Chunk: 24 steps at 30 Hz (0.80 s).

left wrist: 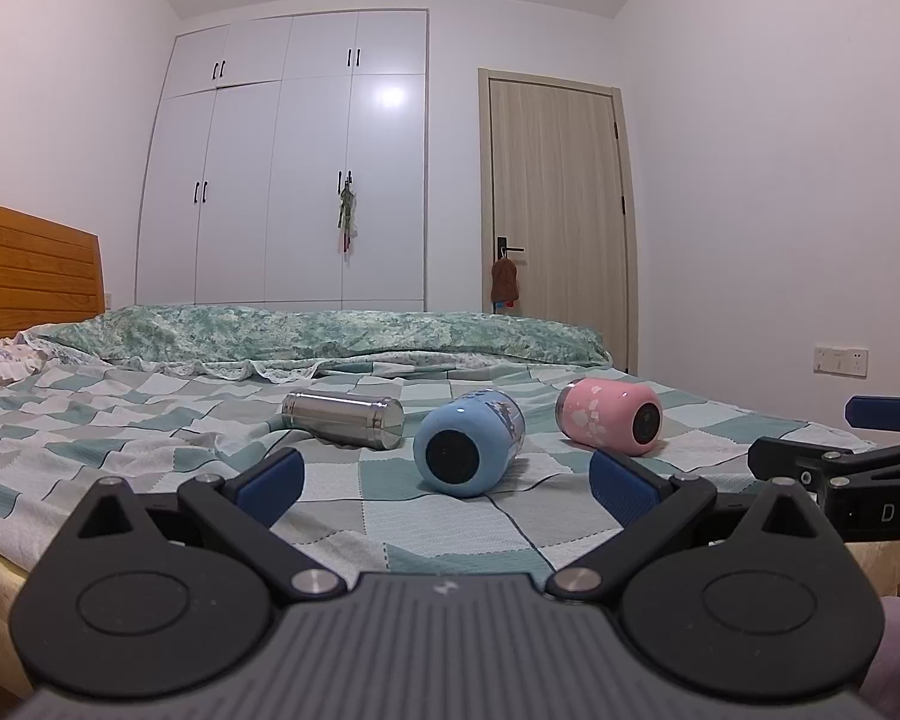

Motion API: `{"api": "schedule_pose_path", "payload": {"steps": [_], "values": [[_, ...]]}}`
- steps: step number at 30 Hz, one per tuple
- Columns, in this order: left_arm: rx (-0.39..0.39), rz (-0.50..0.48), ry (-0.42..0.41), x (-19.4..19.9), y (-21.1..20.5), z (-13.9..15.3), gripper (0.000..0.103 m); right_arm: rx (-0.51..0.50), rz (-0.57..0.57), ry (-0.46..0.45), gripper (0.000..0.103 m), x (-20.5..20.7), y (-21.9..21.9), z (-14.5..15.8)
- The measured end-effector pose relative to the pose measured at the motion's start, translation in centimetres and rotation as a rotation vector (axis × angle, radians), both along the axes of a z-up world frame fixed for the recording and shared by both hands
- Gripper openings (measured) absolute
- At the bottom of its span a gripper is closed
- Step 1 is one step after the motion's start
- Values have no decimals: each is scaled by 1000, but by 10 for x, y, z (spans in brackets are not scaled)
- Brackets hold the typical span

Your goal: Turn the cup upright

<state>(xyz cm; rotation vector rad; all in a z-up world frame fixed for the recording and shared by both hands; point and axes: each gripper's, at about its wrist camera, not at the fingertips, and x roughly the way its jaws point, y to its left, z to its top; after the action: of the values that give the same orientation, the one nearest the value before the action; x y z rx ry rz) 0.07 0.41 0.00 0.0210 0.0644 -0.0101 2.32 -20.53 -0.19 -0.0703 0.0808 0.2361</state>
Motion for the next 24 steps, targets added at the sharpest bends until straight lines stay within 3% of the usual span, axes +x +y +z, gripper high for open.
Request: {"api": "schedule_pose_path", "payload": {"steps": [24], "values": [[-3,-8,-5,0,-1,0,103,-1,0,-2,103,-1,0,0]]}}
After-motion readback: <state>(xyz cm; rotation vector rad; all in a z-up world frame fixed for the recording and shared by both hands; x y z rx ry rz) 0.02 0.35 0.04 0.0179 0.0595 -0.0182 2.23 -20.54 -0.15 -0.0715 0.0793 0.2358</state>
